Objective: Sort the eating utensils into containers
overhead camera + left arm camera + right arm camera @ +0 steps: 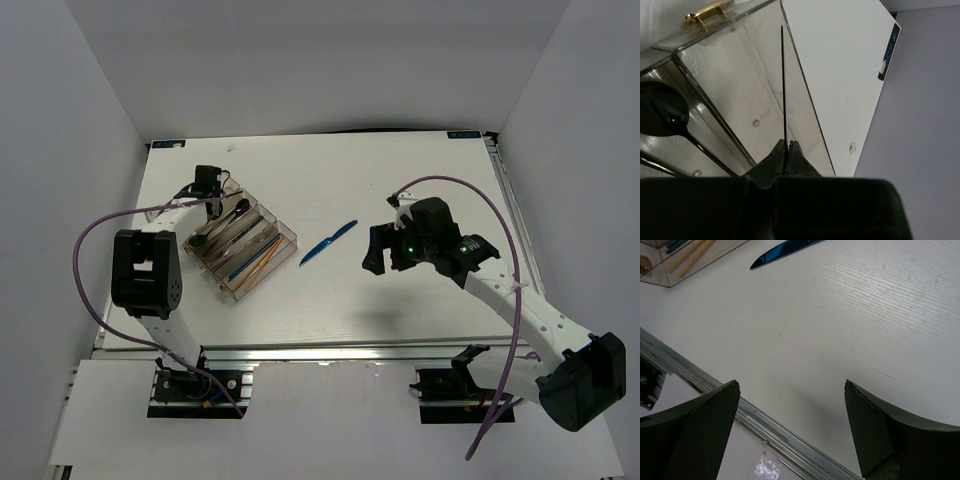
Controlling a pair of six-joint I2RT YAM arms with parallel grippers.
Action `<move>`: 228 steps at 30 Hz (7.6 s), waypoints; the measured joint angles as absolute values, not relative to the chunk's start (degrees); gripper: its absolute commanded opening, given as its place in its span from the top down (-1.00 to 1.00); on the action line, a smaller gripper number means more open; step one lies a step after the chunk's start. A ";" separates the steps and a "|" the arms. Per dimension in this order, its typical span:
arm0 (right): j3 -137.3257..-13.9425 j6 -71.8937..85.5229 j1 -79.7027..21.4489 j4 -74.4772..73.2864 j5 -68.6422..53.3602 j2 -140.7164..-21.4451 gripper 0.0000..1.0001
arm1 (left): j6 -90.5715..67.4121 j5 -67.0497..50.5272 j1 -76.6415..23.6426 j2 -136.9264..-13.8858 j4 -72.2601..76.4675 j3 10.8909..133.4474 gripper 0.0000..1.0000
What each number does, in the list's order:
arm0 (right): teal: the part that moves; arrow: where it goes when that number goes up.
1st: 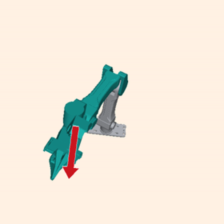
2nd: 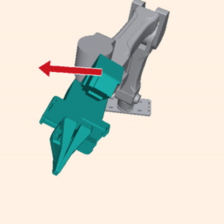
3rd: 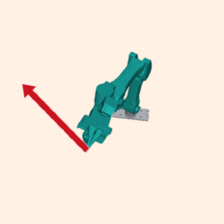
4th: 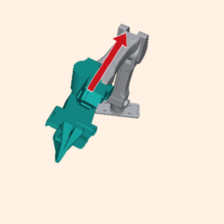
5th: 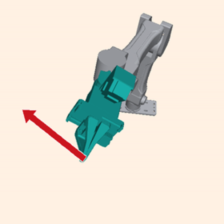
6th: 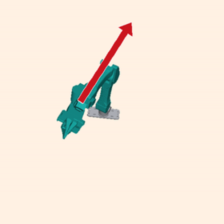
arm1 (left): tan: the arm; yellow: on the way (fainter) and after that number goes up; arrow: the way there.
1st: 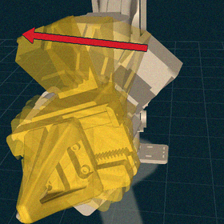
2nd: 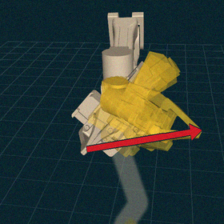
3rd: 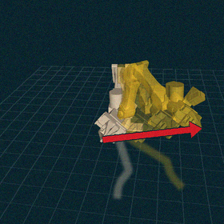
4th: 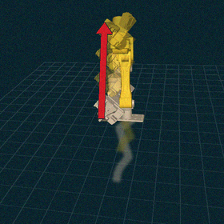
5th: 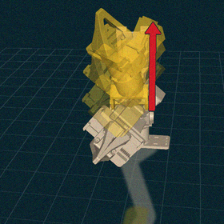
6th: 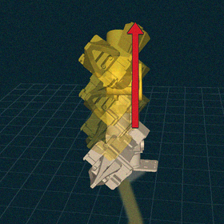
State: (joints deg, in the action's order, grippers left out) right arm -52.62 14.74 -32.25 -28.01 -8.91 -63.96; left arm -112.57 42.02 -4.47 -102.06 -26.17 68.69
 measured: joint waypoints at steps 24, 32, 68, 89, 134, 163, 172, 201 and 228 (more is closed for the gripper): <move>-49.98 14.76 -32.25 -25.15 -13.26 -64.12 -0.79 | -94.48 51.59 -0.19 -103.18 -6.66 68.16 1.00; -49.69 14.74 -32.25 -25.12 -13.39 -63.83 -0.79 | -55.40 25.89 9.28 -103.55 13.26 72.47 1.00; -48.21 14.74 -32.27 -23.79 -16.95 -62.06 -0.79 | 29.89 -5.37 2.09 -110.98 -19.77 84.77 1.00; -48.10 14.76 -32.27 -23.79 -16.95 -62.08 -0.79 | 29.15 -2.70 2.00 -111.00 -17.85 82.00 0.22; -50.43 31.07 -33.39 -40.77 15.92 -47.24 -0.79 | -9.96 8.03 -43.11 -123.20 -30.09 107.59 -0.77; -48.97 27.73 -33.39 -46.76 11.79 -42.17 -0.79 | -3.97 2.81 -40.71 -141.73 -48.51 124.40 -0.28; -48.97 27.14 -33.39 -47.18 11.62 -41.10 -0.79 | -3.44 2.02 -40.18 -143.92 -54.11 128.66 0.03; -48.97 26.24 -33.39 -48.05 10.33 -39.94 -0.79 | -4.40 -2.04 -40.21 -145.47 -54.74 131.39 -0.06; -48.97 25.06 -33.39 -48.07 10.28 -37.95 -0.79 | -4.12 4.29 -42.74 -141.40 -45.80 121.91 0.72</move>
State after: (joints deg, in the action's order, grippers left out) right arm -48.97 25.06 -33.39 -48.07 10.28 -37.95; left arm -4.12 4.29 -42.74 -141.40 -45.80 121.91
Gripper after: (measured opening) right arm 0.895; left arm 0.309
